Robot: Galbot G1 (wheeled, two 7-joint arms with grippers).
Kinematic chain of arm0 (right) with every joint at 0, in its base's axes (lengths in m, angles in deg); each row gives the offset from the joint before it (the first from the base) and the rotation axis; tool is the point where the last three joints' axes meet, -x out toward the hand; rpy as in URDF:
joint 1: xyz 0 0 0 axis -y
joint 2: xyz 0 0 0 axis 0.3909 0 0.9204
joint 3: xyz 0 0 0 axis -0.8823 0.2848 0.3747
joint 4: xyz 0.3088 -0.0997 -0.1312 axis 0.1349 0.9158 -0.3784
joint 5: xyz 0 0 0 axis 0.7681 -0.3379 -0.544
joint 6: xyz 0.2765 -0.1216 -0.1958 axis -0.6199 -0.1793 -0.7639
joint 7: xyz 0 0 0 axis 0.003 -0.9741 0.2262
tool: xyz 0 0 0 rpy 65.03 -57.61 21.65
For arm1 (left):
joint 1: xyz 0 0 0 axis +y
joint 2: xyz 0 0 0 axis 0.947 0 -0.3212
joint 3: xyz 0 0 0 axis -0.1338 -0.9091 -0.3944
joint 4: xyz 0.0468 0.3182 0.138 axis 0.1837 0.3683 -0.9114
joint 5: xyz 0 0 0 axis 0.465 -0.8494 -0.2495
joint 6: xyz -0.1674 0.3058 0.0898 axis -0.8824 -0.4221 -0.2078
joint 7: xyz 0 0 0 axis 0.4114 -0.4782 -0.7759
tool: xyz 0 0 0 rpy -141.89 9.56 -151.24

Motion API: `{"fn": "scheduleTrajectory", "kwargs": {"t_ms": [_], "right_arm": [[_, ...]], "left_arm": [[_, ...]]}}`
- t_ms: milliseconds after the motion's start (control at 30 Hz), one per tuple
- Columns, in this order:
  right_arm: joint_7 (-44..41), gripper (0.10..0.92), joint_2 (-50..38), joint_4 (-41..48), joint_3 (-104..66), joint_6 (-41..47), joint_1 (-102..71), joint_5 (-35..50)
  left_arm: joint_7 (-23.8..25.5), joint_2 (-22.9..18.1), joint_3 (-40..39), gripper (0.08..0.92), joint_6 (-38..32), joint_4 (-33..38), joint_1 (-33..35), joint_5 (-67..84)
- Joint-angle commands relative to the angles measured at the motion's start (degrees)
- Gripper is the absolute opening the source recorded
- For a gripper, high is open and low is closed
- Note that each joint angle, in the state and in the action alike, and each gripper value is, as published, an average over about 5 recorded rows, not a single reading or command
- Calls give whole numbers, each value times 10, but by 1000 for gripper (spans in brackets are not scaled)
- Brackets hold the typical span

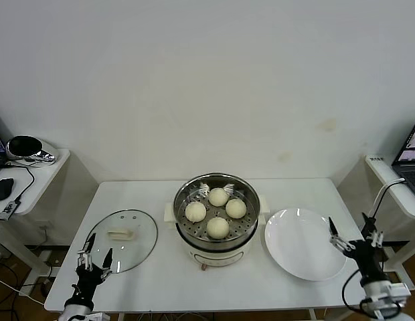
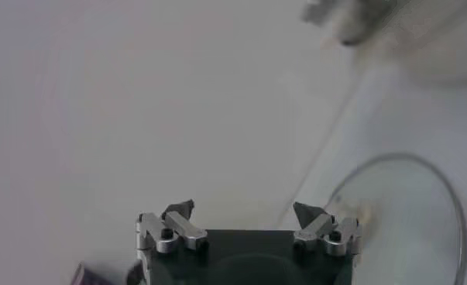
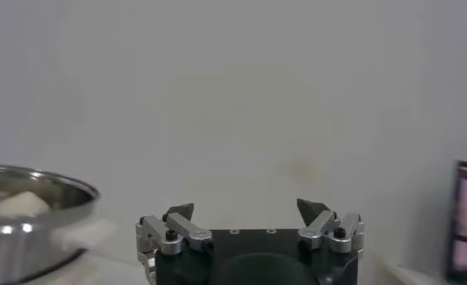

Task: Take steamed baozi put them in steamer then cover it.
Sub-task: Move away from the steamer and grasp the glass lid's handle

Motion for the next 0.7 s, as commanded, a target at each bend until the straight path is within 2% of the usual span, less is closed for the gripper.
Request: {"fn": "scheduleTrajectory", "kwargs": {"t_ms": [33,333,500,700], "right_arm": [[11,823,46,-11,-47,-12,-41,-9],[13,823,62,-13,-48,-19,-47,-17],[11,823,64,-17,-50,-25,-52,-19],[11,823,66,-15,-56,-26,-51,-19]], "left_arm": [[7,69,-38,823,-16,-161,-129,-142],[3,67,-70,823,-30,-239,-220,-161],[6,65,-86,823,-39,-296,-257,-167],[6,63,-101,823,-39,-329,-290,-167]]}}
